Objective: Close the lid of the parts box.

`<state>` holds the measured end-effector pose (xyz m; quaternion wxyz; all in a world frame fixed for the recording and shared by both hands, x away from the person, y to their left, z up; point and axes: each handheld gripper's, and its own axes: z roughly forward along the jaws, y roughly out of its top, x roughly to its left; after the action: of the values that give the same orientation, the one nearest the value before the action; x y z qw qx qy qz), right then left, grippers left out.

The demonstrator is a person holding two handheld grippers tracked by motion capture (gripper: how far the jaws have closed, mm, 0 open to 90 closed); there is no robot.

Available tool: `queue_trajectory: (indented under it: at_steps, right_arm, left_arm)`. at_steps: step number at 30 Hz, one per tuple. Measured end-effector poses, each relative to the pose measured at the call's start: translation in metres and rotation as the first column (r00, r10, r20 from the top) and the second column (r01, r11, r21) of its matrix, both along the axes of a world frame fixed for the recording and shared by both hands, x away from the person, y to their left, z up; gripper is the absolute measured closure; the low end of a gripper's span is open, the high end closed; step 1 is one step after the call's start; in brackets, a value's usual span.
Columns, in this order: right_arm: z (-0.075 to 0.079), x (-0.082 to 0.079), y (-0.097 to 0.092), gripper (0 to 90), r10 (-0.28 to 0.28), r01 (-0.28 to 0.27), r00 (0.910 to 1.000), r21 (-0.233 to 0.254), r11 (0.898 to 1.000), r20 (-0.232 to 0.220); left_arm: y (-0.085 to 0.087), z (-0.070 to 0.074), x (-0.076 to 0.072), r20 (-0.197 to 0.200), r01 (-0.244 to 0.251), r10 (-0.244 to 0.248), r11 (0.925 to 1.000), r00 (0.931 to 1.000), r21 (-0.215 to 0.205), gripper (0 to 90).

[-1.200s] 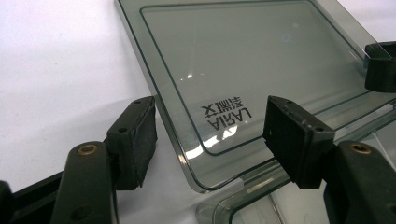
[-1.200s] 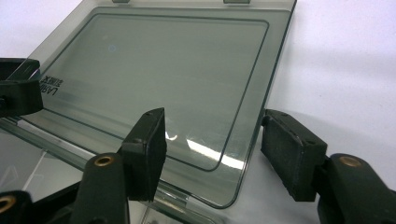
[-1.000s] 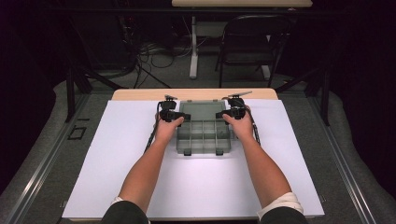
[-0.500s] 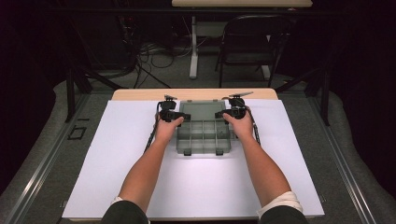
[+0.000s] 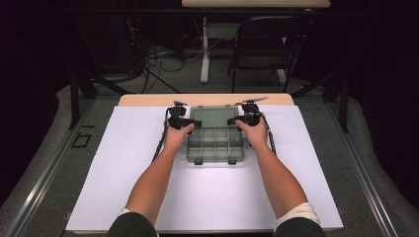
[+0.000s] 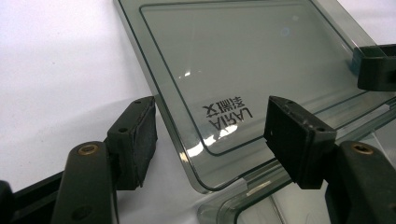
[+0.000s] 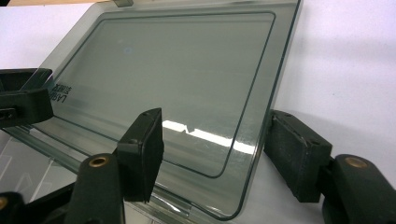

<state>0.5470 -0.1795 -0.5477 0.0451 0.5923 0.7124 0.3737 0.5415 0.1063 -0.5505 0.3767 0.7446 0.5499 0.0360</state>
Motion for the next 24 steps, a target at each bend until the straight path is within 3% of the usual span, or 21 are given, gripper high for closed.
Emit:
queue_trajectory:
  at_steps: [5,8,11,16,24]
  right_arm:
    - [0.002,-0.0017,0.0023,37.8,0.004,-0.003,0.9992,-0.034,0.999,0.04]
    - [0.004,-0.0034,0.0026,40.5,0.009,-0.005,0.9972,-0.054,0.999,0.074]
    - [0.0053,-0.0046,0.0033,41.2,0.006,-0.001,0.9961,-0.063,0.998,0.088]
    - [0.0069,-0.0064,0.0033,42.9,0.004,0.003,0.995,-0.074,0.997,0.1]
    - [0.0091,-0.009,0.0047,44.0,0.013,0.0,0.9918,-0.101,0.995,0.127]
  left_arm:
    - [-0.0003,0.0012,-0.0005,0.008,0.002,-0.002,1.0,1.0,0.004,35.0]
    - [-0.0003,0.0007,-0.0007,-0.003,0.002,-0.002,0.9998,1.0,-0.019,37.5]
    - [-0.0018,0.0025,-0.0018,0.018,0.007,-0.007,1.0,0.9998,0.006,37.7]
    - [-0.0013,0.0036,-0.0019,0.016,0.005,-0.005,1.0,0.9999,-0.001,39.2]
    - [-0.0019,0.0069,-0.0034,0.037,0.009,-0.01,0.9996,0.9993,0.026,41.7]
